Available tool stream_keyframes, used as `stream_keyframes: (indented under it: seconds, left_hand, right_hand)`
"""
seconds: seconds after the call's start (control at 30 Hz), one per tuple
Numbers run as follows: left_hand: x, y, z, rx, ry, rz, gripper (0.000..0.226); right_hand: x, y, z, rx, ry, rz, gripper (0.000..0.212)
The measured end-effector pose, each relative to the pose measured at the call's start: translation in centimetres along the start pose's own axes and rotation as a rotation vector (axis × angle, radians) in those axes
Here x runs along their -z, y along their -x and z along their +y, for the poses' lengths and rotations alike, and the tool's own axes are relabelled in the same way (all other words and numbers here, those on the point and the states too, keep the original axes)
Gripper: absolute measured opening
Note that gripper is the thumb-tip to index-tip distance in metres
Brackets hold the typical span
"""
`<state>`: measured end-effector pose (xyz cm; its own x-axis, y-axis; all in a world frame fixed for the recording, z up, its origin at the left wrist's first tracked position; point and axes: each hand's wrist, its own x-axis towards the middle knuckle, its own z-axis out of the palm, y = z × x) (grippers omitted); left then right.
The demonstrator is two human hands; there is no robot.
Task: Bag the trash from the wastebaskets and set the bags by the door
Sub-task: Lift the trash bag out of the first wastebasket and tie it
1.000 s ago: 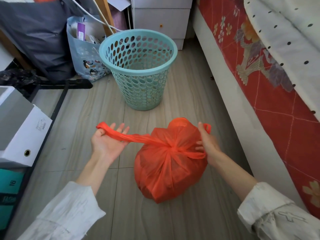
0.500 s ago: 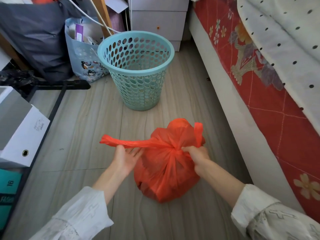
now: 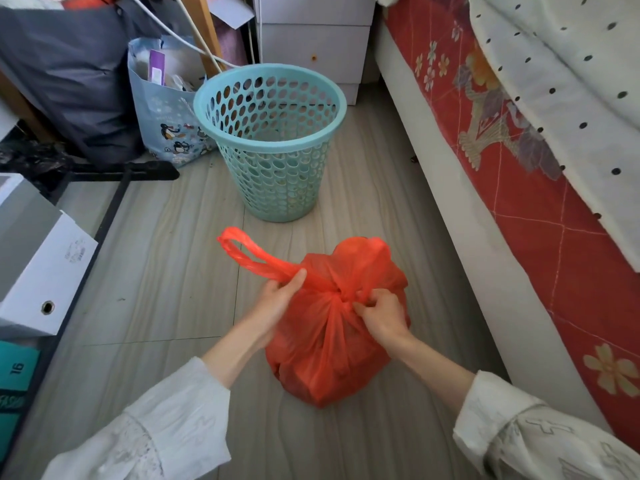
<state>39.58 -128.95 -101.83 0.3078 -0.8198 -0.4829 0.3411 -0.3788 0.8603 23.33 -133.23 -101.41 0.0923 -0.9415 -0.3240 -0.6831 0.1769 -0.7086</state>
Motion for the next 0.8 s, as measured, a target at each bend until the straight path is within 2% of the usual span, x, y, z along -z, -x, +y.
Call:
stream_keyframes:
  seconds: [0.07,0.1,0.27,0.37,0.43,0.57,0.7,0.8]
  left_hand:
    - [-0.3,-0.1,0.0,-0.057,-0.119,0.053,0.033]
    - [-0.6,-0.1,0.1,-0.081,-0.121,0.075,0.033]
    - [-2.0,0.0,2.2,-0.186,0.279,0.031,0.045]
    - [-2.4,0.1,3.3,-0.205,0.434,0.066,0.038]
    - [-2.1,0.2,3.4,-0.219,0.343,0.086,0.038]
    - [-0.8,0.0,3.5,-0.212,0.180,0.137,0.039]
    - [0.4,0.0,3.4,-0.098,0.200,0.161,0.037]
    - [0.9,0.1,3.0,-0.019,0.199,0.108,0.035]
  right_hand:
    - [0.3,-0.6,0.1,0.045,0.009,0.038,0.031]
    - [0.4,-0.9,0.0,0.053,-0.061,0.059,0.034]
    - [0.5,-1.4,-2.7,0.038,-0.595,0.007,0.043]
    - [1.2,-2.3,-4.3,-0.201,-1.109,-0.035,0.037]
    - [2.3,-3.4,-4.4,-0.346,-1.280,-0.035,0.034]
    - [2.8,-3.9,-4.5,-0.430,-1.303,-0.042,0.033]
    - [2.4,-3.5,-4.9,-0.471,-1.231,-0.056,0.034]
    - [1.9,-3.3,-5.0,-0.351,-1.026,-0.070,0.036]
